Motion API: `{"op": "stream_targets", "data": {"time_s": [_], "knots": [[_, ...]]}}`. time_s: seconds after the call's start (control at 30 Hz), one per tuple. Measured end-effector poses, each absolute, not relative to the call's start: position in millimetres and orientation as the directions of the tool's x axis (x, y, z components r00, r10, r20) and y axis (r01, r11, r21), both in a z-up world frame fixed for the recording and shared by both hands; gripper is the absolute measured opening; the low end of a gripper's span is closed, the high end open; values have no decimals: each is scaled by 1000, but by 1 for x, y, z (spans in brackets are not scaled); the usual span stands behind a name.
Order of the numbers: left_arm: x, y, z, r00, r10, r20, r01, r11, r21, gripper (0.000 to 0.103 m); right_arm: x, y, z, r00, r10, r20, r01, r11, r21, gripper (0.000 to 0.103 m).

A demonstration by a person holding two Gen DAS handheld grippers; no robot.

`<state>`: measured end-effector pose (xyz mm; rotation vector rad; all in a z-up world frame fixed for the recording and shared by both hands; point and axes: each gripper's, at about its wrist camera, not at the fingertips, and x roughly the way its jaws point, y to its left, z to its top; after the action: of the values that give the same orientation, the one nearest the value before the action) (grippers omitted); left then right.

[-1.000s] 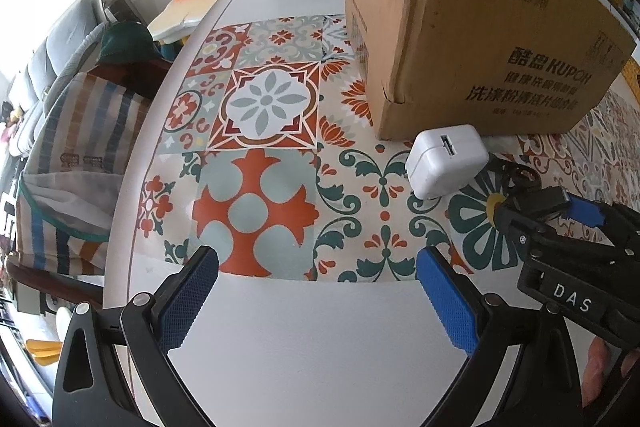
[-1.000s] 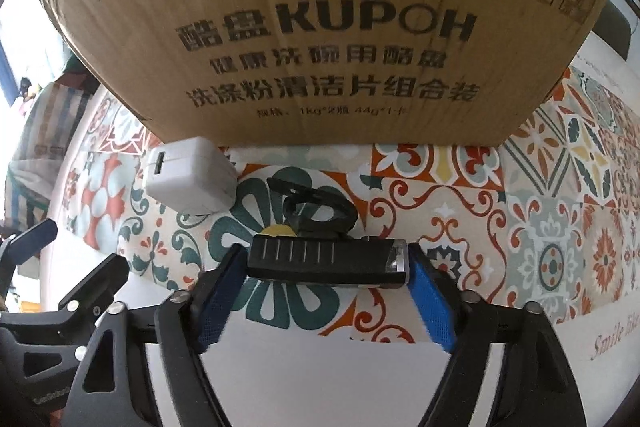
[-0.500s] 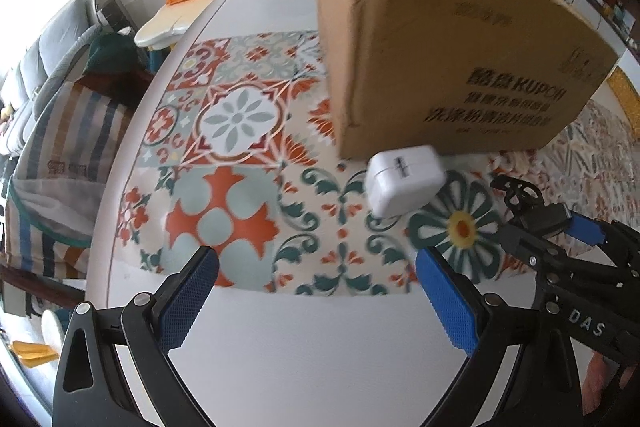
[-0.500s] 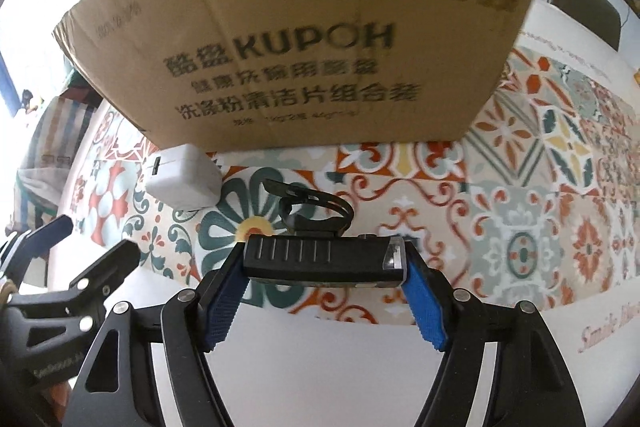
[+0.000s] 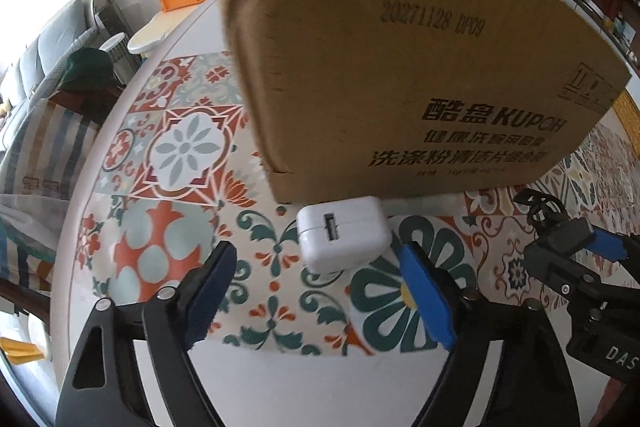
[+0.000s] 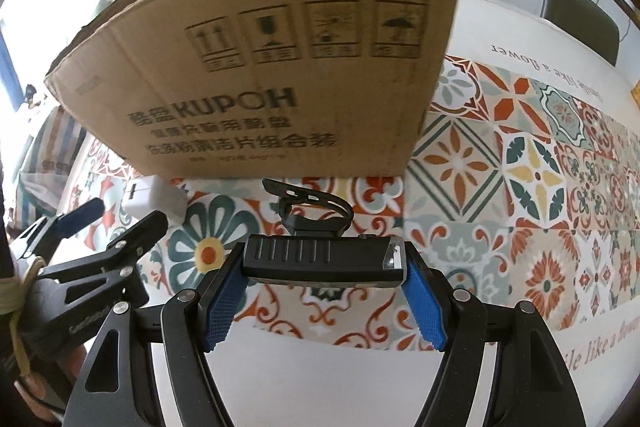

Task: Organize rigid objects
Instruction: 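Grasp the white plug with the left gripper while the right gripper holds the bike light, then carry the white plug and bike light over the box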

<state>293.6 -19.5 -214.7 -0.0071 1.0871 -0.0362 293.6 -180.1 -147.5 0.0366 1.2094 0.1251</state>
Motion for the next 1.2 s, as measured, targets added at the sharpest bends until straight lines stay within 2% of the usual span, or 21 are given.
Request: {"op": "stream_targets", "data": {"time_s": [0.2,0.43,0.8,1.2], "knots": [[308,-27,-224,456,-17,-890,10,1000,-14,72,307,-199,-147,343,117,-932,-93,992,90,73],[322,-27,-235,427,-45,-903,-16,998,-57,48,321,-195,-158,340,132,-931,-101,989,103,73],[307,-21,-224,449,-79,-890,16,997,-81,46,311,-196,-151,357,144,-923,-88,989,120,73],[256,-13,-167,511,-110,-853,91,993,-73,46,273,-209,-111,420,167,-892,-76,986,149,73]]}}
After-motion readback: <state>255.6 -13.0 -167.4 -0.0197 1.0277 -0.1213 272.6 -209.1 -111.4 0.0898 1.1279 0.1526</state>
